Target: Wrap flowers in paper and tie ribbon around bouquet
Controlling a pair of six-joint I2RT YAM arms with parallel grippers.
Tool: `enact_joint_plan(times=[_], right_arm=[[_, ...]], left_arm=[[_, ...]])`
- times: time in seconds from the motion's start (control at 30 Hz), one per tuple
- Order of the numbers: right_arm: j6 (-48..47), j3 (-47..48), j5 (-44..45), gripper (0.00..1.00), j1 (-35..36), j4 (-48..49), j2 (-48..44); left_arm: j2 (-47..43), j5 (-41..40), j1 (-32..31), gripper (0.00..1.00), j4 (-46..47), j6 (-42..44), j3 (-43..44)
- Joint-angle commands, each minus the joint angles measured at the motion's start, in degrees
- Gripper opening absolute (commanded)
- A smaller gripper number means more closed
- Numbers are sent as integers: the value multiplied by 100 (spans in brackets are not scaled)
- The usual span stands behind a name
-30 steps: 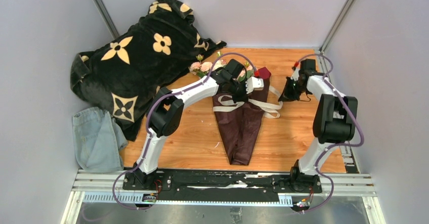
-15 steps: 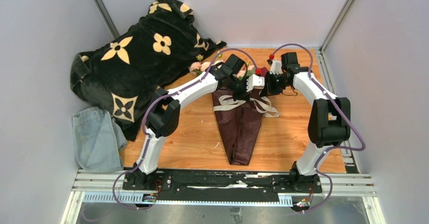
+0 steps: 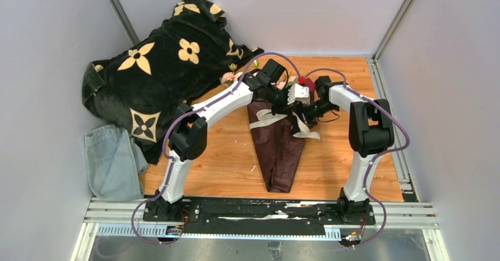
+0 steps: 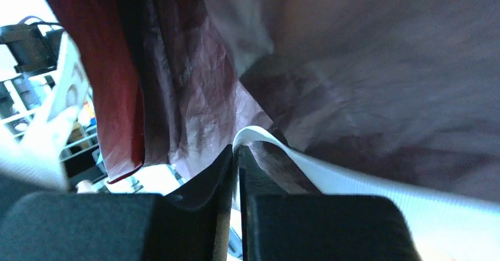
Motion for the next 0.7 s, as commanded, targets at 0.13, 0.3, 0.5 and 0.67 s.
enact_joint_plan(times=[0.13,0.3,0.5,0.67], right_arm=[[40,669,633,59,192,-847,66],[397,1264,2034,69,174,-878,-157],[1091,1407,3485,69,153,-642,-583],[1980,178,4377,59,113,173,-2132]], left_arm=[[-68,84,-30,0,-95,141,58],[-4,56,-30,0,-92,156,37],[21,-37,-30,0,67,59,-71],[51,-155,-30,0,383,-244,-145]])
